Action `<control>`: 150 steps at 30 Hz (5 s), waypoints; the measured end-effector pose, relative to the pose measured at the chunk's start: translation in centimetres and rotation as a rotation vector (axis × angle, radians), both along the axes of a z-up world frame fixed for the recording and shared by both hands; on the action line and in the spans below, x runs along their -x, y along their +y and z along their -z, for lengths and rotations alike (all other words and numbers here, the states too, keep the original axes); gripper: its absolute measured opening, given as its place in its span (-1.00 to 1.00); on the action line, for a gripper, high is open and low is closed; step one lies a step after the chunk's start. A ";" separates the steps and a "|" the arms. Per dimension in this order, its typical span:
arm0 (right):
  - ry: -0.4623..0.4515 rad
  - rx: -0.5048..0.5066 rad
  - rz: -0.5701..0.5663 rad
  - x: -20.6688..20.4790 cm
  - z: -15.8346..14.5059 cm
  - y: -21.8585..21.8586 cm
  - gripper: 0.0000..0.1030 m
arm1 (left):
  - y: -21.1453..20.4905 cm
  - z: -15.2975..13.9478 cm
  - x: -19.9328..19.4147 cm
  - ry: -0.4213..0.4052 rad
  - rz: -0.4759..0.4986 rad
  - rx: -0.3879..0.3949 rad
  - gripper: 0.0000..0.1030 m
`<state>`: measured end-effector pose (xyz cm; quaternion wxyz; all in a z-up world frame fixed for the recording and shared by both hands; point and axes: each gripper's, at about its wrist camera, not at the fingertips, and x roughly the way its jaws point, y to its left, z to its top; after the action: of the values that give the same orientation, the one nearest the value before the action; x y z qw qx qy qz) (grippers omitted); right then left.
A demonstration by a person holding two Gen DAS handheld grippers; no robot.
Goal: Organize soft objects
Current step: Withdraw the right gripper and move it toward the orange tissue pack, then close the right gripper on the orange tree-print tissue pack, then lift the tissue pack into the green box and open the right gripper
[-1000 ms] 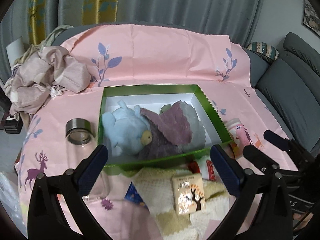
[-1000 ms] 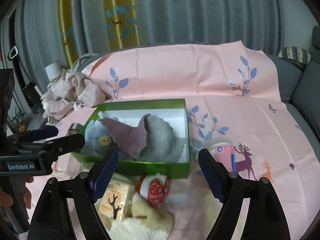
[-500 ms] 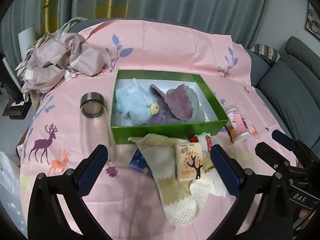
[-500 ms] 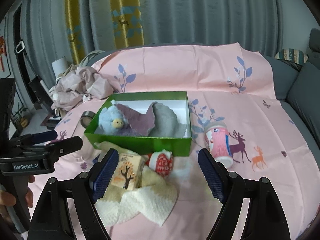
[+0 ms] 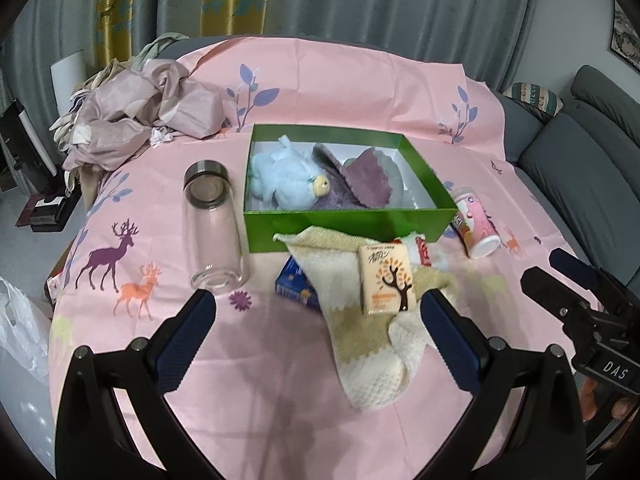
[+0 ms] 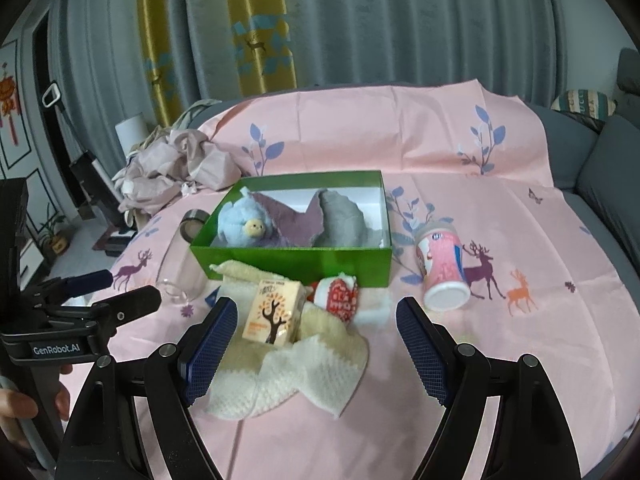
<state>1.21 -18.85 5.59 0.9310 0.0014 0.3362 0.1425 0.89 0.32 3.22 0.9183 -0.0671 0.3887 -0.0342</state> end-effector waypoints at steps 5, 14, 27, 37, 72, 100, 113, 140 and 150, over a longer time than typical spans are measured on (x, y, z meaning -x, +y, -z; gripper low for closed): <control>0.033 -0.008 -0.010 0.4 1.4 -0.4 0.60 | 0.5 1.3 0.5 0.028 0.010 0.032 0.98; 0.059 -0.011 -0.106 1.6 4.6 0.2 0.60 | 0.7 3.3 0.8 0.052 0.084 0.179 0.98; 0.035 0.096 -0.223 1.7 7.8 2.9 0.60 | -1.7 4.6 0.4 -0.006 0.251 0.175 0.98; 0.020 0.062 -0.284 0.3 9.0 3.7 0.53 | -2.3 5.3 -1.6 -0.017 0.318 0.207 0.95; 0.055 0.112 -0.395 -5.1 11.3 5.7 -0.19 | -2.9 8.4 -8.6 0.115 0.363 0.267 -0.09; -0.207 0.088 -0.388 -3.1 1.7 7.1 -0.22 | -1.9 -2.5 -7.4 -0.134 0.339 0.143 -0.08; -0.207 0.040 -0.362 -9.2 0.9 7.7 -0.22 | -1.7 -3.1 -12.6 -0.131 0.311 0.084 -0.08; 0.068 0.011 -0.266 -17.6 7.0 8.7 -0.21 | -2.4 2.6 -19.0 0.022 0.210 0.013 0.77; 0.054 0.045 -0.208 -15.0 5.5 7.2 0.23 | -1.2 2.5 -17.2 0.034 0.137 -0.035 0.98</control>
<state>16.20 -11.63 0.07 0.9015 -0.0505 0.3625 0.2308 18.07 -0.88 0.76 0.9080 -0.0247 0.4085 -0.0892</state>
